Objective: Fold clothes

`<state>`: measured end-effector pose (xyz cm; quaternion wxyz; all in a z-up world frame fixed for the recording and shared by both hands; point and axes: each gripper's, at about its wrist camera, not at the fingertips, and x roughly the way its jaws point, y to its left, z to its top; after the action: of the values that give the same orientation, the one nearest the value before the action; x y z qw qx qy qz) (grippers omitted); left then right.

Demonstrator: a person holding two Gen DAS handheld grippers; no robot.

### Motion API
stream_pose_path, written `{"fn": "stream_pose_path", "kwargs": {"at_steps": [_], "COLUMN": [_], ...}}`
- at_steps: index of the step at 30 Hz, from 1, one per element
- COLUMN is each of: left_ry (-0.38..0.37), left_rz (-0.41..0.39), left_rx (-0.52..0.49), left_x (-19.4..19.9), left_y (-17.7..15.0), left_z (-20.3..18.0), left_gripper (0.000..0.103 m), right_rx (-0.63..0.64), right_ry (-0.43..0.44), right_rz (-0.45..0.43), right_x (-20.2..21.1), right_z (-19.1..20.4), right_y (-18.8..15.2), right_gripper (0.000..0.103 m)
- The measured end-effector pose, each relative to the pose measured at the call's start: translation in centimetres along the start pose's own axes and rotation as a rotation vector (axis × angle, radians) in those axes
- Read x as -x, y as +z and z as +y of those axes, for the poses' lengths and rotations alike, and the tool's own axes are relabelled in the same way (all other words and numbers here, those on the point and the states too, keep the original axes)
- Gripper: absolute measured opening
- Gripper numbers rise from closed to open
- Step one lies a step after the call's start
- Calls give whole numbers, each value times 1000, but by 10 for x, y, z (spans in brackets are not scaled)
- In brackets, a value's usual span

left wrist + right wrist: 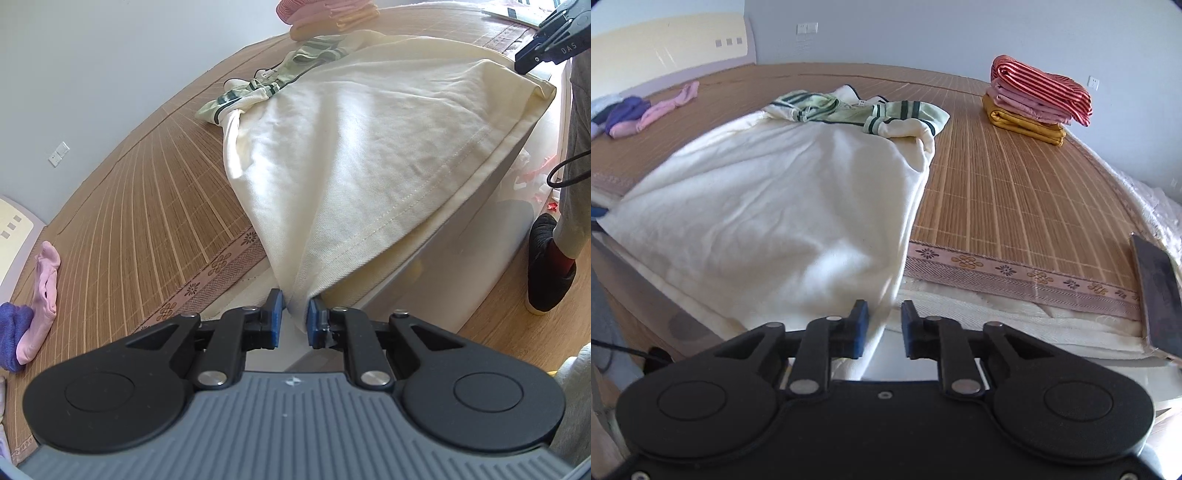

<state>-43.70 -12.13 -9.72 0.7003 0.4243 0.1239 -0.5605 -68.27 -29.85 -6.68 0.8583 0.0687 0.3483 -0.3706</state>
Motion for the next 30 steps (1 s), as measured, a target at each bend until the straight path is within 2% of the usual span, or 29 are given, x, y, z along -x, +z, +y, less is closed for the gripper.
{"fn": "stream_pose_path", "kwargs": {"at_steps": [2, 5, 7, 9, 11, 12, 15, 18, 20, 22, 26, 28, 30], "left_ry": [-2, -1, 4, 7, 8, 9, 12, 13, 11, 8, -6, -14, -17], "left_rz": [0, -3, 0, 2, 3, 4, 3, 3, 3, 4, 8, 9, 9], "left_rx": [13, 12, 2, -4, -4, -5, -7, -1, -1, -1, 1, -2, -15], "left_x": [0, 1, 0, -1, -1, -1, -1, -1, -2, -2, 1, 2, 5], "left_y": [0, -1, 0, 0, 1, 1, 0, 0, 0, -1, -1, -2, -3], "left_z": [1, 0, -2, -3, -3, -3, -4, -4, -3, -2, -1, -2, -3], "left_gripper": [17, 17, 17, 17, 17, 17, 17, 17, 17, 17, 17, 17, 18], "right_rx": [-14, -55, -72, -80, -76, -67, -41, -23, -43, -43, -53, -60, -64], "right_ry": [-20, 21, 83, 106, 117, 112, 94, 28, 48, 24, 48, 33, 20], "right_rz": [4, -34, -22, -8, 1, 6, 0, 11, 18, 21, 35, 30, 20], "right_x": [0, 10, 12, 9, 5, 4, 5, 8, 8, 8, 12, 15, 18], "right_z": [-2, -4, -2, 3, 8, 11, 12, 5, 1, 1, -3, -5, -7], "right_y": [-3, -3, -5, -8, -11, -11, -9, -10, -13, -15, -17, -18, -19], "right_gripper": [17, 21, 29, 34, 34, 32, 6, 5, 5, 7, 11, 22, 25]}}
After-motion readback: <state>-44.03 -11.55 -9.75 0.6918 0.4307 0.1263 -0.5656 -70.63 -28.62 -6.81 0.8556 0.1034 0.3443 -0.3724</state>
